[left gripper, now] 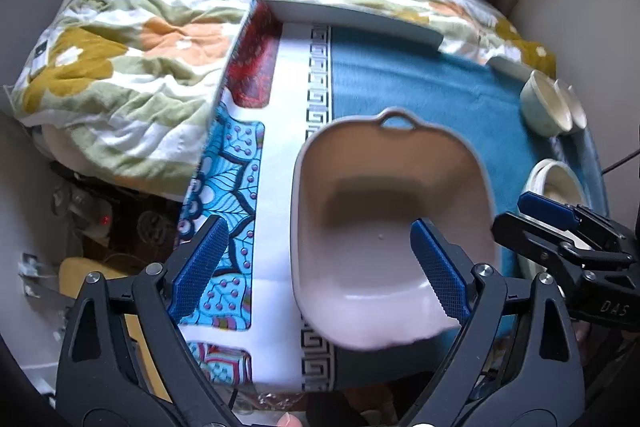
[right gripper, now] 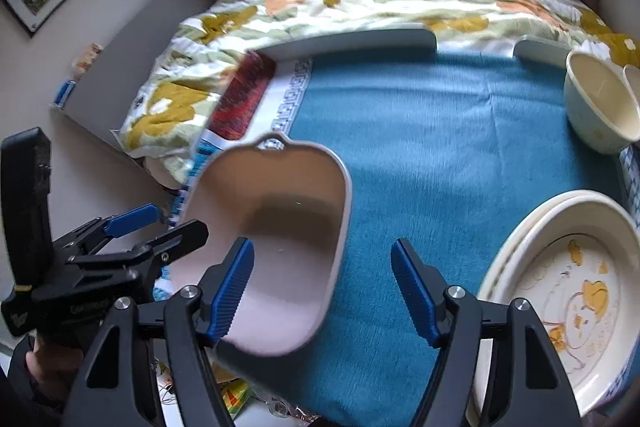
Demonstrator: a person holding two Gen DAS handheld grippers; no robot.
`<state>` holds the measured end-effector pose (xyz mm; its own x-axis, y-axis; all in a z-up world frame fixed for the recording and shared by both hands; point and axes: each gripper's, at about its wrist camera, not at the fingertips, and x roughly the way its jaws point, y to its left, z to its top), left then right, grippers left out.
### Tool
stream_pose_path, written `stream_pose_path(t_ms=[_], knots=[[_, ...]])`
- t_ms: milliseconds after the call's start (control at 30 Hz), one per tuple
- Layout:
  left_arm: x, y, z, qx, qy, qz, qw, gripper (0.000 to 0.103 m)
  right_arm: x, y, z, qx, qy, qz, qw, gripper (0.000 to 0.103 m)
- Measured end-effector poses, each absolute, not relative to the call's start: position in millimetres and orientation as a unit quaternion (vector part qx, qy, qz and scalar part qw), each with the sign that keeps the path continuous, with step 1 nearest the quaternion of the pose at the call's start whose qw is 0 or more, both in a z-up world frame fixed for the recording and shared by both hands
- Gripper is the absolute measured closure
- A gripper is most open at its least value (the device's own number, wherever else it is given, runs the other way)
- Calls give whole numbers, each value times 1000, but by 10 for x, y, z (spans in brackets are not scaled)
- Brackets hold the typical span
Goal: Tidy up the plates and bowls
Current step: 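Open both grippers and lift away from the pink bowl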
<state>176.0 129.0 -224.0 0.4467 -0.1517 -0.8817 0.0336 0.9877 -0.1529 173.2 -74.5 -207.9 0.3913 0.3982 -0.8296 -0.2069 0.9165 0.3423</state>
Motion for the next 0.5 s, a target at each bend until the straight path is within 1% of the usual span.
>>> stream_pose_path(t_ms=[33, 67, 100, 133, 167, 300, 333, 433, 500], knots=[[1710, 1294, -2120, -58, 516, -50, 853, 11, 1679, -784, -1981, 90, 512, 188, 834, 36], [1655, 1289, -1977, -60, 508, -47, 858, 11, 1629, -830, -1889, 89, 504, 191, 838, 29], [1595, 1274, -1819, -62, 495, -48, 865, 11, 1565, -886, -1778, 89, 495, 192, 843, 15], [1531, 1245, -1648, -63, 480, -46, 874, 11, 1506, -952, -1667, 90, 485, 194, 848, 11], [1468, 1204, -1480, -64, 464, -43, 882, 11, 1439, -1035, -1547, 93, 473, 192, 854, 8], [1296, 928, -931, -54, 403, -54, 912, 4, 1226, -1426, -1116, 98, 430, 165, 882, 8], [1273, 837, -833, -48, 391, -60, 917, 2, 1188, -1538, -1016, 96, 417, 157, 890, 8], [1258, 422, -584, -19, 359, -75, 930, 1, 1062, -1871, -761, 91, 375, 140, 912, 7], [1294, 100, -486, -6, 351, -80, 933, 1, 993, -2104, -619, 83, 353, 131, 923, 1]])
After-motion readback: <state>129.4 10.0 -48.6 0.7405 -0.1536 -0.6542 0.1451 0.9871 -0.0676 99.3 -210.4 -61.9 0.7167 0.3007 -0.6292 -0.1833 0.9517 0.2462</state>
